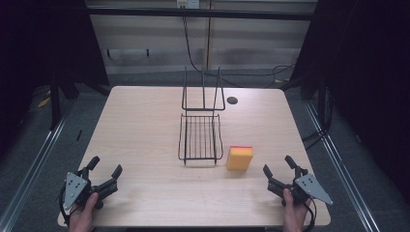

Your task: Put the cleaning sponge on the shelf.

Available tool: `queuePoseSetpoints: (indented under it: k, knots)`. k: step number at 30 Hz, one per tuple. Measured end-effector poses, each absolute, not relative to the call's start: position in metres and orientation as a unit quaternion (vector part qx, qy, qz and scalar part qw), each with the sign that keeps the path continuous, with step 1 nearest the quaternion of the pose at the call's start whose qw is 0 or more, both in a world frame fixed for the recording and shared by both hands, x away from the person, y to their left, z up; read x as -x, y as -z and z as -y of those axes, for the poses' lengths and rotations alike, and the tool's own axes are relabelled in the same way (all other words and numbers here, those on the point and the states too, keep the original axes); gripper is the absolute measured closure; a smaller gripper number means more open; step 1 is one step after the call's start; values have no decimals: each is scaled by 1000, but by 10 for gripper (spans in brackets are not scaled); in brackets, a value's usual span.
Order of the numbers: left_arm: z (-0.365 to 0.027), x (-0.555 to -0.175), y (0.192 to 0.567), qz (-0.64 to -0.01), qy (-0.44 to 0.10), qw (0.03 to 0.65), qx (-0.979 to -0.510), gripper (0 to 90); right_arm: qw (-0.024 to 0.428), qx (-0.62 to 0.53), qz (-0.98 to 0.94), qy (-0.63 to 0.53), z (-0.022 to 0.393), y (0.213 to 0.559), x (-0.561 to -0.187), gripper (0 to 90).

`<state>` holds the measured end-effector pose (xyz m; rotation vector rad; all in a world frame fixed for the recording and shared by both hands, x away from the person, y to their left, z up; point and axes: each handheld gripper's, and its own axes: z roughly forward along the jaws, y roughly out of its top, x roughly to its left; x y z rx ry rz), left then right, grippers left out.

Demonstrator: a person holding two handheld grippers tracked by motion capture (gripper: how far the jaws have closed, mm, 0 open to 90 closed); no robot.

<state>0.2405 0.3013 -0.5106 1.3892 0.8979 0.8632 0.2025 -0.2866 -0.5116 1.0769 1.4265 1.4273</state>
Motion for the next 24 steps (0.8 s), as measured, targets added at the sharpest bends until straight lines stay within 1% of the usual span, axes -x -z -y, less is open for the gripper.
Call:
queuePoseSetpoints:
  k: [5, 15, 17, 18, 21, 23, 24]
  knots:
    - [-302, -241, 510, -386, -373, 594, -599, 154, 406, -424, -575, -570, 288, 511, -204, 136]
    - [-302, -241, 510, -386, -373, 594, -599, 155, 340, -418, -628, -561, 292, 507, -210, 138]
    - [-302, -241, 510, -386, -373, 594, -599, 155, 338, -415, -635, -557, 293, 505, -211, 138]
    - [-302, -241, 510, -386, -373, 594, -599, 155, 330, -414, -635, -563, 293, 504, -211, 138]
    - [-302, -241, 510, -388, -369, 593, -601, 155, 322, -407, -643, -563, 293, 502, -213, 136]
    - [-302, -241, 510, -387, -369, 595, -600, 155, 305, -394, -661, -561, 292, 500, -215, 142]
    - [-302, -241, 510, -387, -369, 595, -600, 155, 305, -394, -661, -561, 292, 500, -215, 142]
